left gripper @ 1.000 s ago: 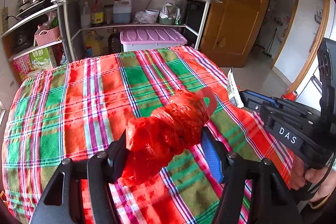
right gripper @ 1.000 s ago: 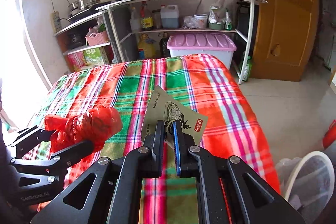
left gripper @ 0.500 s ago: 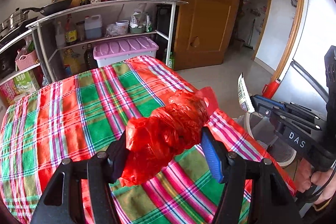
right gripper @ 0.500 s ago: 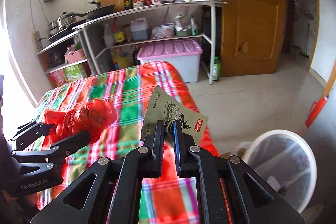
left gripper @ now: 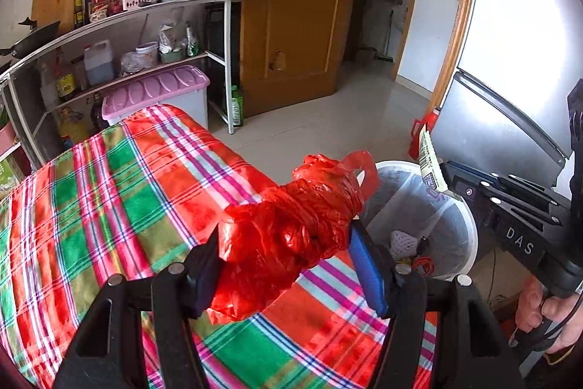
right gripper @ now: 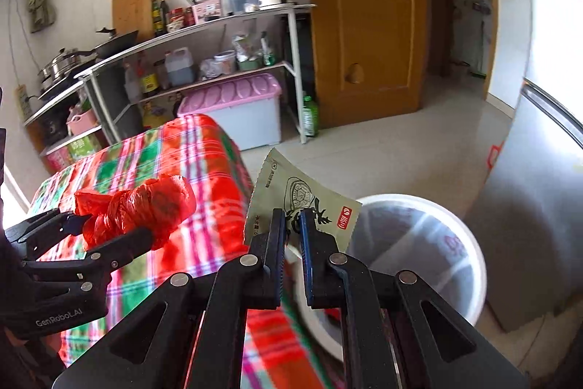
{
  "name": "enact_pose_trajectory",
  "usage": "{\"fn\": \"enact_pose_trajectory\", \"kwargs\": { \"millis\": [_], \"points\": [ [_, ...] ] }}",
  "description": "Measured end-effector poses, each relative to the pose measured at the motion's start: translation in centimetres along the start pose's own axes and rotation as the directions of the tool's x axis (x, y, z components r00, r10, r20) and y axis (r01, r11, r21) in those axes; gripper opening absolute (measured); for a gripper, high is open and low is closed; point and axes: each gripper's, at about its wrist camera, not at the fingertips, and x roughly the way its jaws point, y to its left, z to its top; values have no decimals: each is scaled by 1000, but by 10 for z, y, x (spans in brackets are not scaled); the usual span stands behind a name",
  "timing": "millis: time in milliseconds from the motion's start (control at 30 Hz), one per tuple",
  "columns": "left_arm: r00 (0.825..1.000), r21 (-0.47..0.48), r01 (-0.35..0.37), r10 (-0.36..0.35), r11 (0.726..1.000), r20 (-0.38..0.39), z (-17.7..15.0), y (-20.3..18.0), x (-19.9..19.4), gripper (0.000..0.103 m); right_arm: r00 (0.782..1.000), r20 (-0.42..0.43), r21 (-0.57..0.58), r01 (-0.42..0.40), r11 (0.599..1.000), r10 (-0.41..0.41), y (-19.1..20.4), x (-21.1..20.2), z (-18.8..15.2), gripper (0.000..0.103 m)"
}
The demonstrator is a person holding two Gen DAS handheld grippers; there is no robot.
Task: Collect trash
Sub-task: 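Carry the red bag and beige packet in both tools over the bin, then open both tools to drop the red bag and packet into the bin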
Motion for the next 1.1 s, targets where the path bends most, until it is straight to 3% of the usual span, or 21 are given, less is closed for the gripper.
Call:
{"fn": "enact_pose_trajectory", "kwargs": {
  "millis": [333, 633, 967, 1100],
  "points": [
    [995, 77, 83, -79, 994, -56, 12, -62, 34, 66, 995, -30, 68, 102, 992, -100, -65, -9, -14, 8],
    [992, 130, 76, -61, 989, -114, 8, -97, 65, 67, 986, -105, 114, 143, 983, -131, -104, 5, -32, 8],
    [984, 126, 85, -64, 988, -167, 1, -107, 84, 69, 970, -201, 128, 161, 979, -134, -125, 33, -50, 10],
    [982, 102, 92, -73, 991, -173, 1, -104, 86, 74, 967, -209, 124, 177, 976, -149, -123, 37, -53, 28]
  ]
}}
